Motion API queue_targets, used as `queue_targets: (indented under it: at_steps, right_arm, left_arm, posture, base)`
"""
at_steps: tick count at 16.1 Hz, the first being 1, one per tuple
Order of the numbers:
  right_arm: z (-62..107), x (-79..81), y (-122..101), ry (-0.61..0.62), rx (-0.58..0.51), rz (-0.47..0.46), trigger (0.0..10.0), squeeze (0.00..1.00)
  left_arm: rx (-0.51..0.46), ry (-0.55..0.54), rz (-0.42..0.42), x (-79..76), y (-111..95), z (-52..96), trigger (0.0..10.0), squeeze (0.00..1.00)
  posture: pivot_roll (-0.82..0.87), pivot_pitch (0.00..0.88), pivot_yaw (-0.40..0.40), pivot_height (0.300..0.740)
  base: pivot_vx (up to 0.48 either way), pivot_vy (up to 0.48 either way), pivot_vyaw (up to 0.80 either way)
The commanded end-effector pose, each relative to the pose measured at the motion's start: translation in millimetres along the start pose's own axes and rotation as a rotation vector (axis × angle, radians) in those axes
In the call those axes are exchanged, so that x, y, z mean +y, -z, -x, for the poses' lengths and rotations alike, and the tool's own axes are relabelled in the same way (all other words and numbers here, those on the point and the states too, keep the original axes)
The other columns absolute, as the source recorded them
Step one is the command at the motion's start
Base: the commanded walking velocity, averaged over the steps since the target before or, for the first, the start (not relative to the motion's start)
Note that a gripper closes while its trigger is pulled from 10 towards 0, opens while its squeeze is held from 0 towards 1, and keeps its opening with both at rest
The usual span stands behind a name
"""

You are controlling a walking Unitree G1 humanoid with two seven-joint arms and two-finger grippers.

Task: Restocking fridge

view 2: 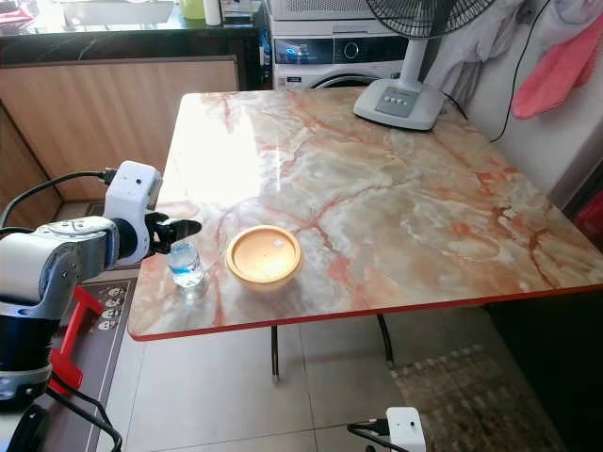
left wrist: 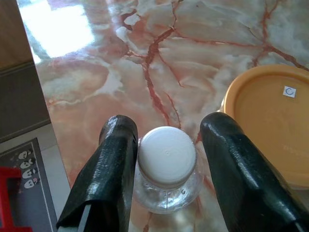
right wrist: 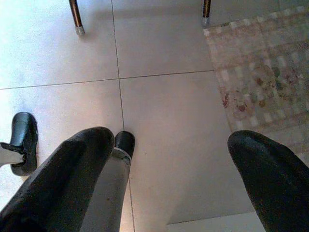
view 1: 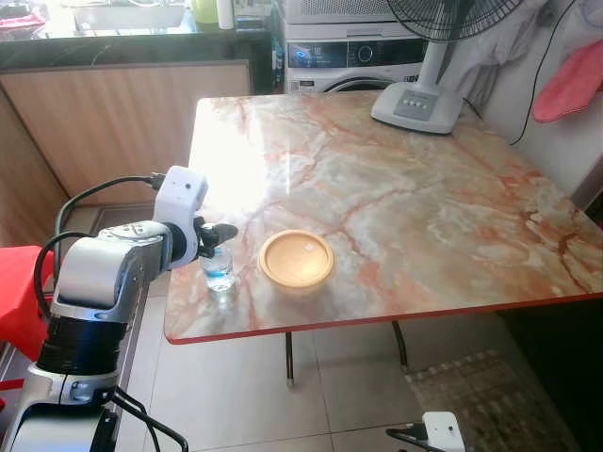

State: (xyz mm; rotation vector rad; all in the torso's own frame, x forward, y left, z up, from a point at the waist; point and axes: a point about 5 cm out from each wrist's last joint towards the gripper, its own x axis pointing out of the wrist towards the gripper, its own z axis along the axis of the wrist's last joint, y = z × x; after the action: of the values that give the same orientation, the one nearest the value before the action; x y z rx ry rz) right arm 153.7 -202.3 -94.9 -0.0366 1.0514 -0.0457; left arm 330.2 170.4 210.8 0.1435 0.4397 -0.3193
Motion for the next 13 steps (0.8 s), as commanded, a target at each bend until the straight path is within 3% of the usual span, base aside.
queue_targets:
  at_steps: [1, 2, 3, 5, 8, 9, 10, 11, 13]
  right_arm:
    - [-0.2, -1.2, -2.2, 0.000, -0.006, 0.005, 10.0, 0.00]
    - [-0.2, -1.0, -2.3, -0.001, -0.005, 0.005, 10.0, 0.00]
    - [-0.2, -1.0, -2.3, -0.001, -0.005, 0.005, 10.0, 0.00]
    - [-0.3, -0.5, -2.5, -0.003, -0.005, 0.004, 10.0, 0.00]
    - [-0.3, -0.1, -2.7, -0.004, -0.006, 0.003, 10.0, 0.00]
    - [-0.4, 0.2, -2.6, -0.005, -0.005, 0.003, 10.0, 0.00]
    - [-0.4, 0.2, -2.6, -0.006, -0.005, 0.003, 10.0, 0.00]
    - [-0.3, 0.3, -2.5, -0.006, -0.005, 0.004, 10.0, 0.00]
    - [-0.3, 0.3, -2.4, -0.007, -0.005, 0.004, 10.0, 0.00]
  left_arm:
    - [0.008, -0.011, -0.014, 0.2, -0.7, 1.0, 5.5, 0.00]
    - [0.013, -0.012, -0.014, 0.4, -0.3, 1.1, 6.6, 0.00]
    - [0.020, -0.010, -0.020, 0.3, 1.1, 1.5, 8.9, 0.00]
    - [0.028, -0.005, -0.023, -0.2, 2.2, 1.7, 10.0, 0.00]
    - [0.035, -0.002, -0.027, -0.5, 3.1, 1.9, 10.0, 0.00]
    - [0.035, -0.003, -0.028, -0.4, 3.2, 2.1, 4.7, 0.00]
    - [0.037, -0.006, -0.030, 0.1, 3.6, 2.2, 1.4, 0.00]
    - [0.038, -0.010, -0.035, 0.5, 3.9, 2.4, 0.0, 0.00]
    - [0.038, -0.009, -0.035, 0.3, 3.8, 2.8, 0.0, 0.00]
  posture:
    - [0.10, 0.000, -0.047, 0.740]
    - [0.10, 0.000, -0.047, 0.740]
    - [0.10, 0.000, -0.047, 0.740]
    - [0.11, 0.000, -0.045, 0.740]
    - [0.11, 0.000, -0.044, 0.740]
    - [0.11, 0.000, -0.044, 0.740]
    - [0.11, 0.000, -0.043, 0.740]
    - [0.11, 0.000, -0.043, 0.740]
    - [0.11, 0.000, -0.043, 0.740]
  base:
    - [0.000, 0.000, 0.00]
    - [0.000, 0.000, 0.00]
    - [0.000, 0.000, 0.00]
    - [0.000, 0.000, 0.00]
    - [0.000, 0.000, 0.00]
    - [0.000, 0.000, 0.00]
    - [0.000, 0.000, 0.00]
    - [0.000, 0.000, 0.00]
    - [0.000, 0.000, 0.00]
